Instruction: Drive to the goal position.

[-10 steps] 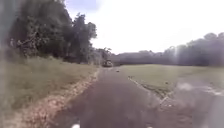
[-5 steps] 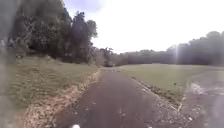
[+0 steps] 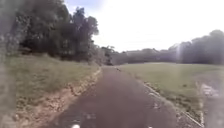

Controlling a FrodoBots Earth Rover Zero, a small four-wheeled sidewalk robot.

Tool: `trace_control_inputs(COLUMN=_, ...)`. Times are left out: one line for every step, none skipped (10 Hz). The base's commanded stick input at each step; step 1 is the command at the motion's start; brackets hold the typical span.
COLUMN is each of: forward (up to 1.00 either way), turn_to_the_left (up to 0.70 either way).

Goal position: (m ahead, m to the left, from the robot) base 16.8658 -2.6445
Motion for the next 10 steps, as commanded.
trace_control_inputs(forward=0.85, turn_to_the_left=-0.03)
trace_control_inputs(forward=0.85, turn_to_the_left=0.00)
trace_control_inputs(forward=0.85, turn_to_the_left=0.00)
trace_control_inputs(forward=0.85, turn_to_the_left=0.00)
trace_control_inputs(forward=0.85, turn_to_the_left=-0.27)
trace_control_inputs(forward=0.85, turn_to_the_left=-0.33)
trace_control_inputs(forward=0.85, turn_to_the_left=-0.21)
trace_control_inputs(forward=0.85, turn_to_the_left=-0.08)
trace_control_inputs(forward=0.85, turn_to_the_left=-0.02)
trace_control_inputs(forward=0.85, turn_to_the_left=0.00)
